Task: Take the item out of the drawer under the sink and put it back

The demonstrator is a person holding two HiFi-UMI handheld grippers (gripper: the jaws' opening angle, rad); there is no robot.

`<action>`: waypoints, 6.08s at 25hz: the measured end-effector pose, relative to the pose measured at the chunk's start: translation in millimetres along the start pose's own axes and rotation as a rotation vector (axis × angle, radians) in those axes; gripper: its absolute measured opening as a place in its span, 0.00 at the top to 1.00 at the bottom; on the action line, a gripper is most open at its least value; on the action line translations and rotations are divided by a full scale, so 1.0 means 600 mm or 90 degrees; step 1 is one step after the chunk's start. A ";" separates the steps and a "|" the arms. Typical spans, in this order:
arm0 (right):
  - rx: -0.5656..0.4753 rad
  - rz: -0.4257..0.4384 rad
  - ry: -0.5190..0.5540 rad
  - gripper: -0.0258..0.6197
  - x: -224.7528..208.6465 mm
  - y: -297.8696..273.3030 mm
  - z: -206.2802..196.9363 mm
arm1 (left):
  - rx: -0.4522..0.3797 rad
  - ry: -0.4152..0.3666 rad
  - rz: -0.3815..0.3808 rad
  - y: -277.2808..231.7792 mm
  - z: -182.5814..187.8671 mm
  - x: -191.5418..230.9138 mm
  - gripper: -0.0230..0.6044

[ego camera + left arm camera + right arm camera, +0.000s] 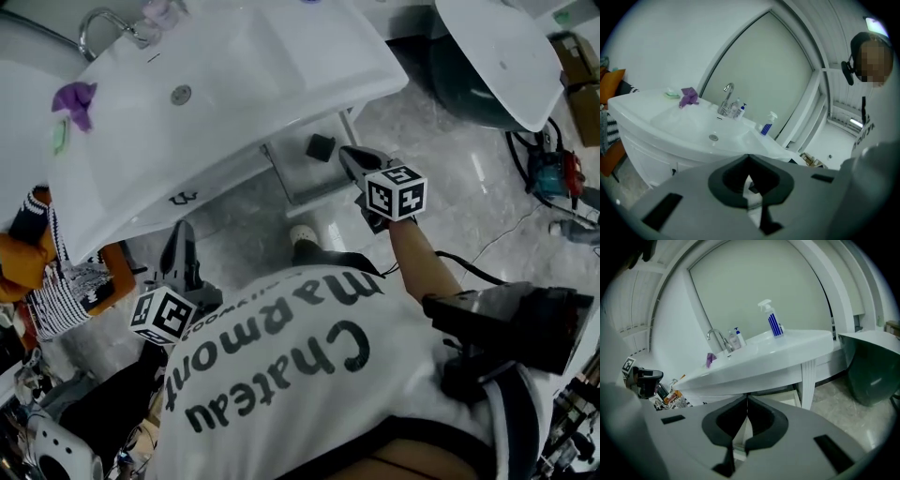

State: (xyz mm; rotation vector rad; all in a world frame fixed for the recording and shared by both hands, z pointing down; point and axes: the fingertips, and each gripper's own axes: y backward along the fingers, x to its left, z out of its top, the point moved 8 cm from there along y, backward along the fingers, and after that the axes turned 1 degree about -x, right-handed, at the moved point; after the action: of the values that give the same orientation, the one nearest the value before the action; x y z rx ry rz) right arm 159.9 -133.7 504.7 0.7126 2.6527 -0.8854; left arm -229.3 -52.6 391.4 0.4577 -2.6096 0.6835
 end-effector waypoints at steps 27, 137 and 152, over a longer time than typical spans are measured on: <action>0.171 -0.096 -0.084 0.55 -0.074 -0.186 -0.128 | 0.015 -0.030 0.109 0.045 -0.019 0.039 0.95; -0.354 -0.279 0.180 0.78 0.283 0.083 0.287 | -0.048 -0.108 -0.177 -0.023 0.148 0.194 0.95; -0.372 -0.239 0.206 0.78 0.240 0.055 0.361 | -0.098 -0.062 -0.092 0.000 0.135 0.200 0.95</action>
State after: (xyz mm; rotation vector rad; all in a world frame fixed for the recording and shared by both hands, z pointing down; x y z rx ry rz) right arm 73.0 -191.5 264.0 0.2271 3.1558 -0.0223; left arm -357.0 -119.9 381.4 0.6391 -2.6628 0.4200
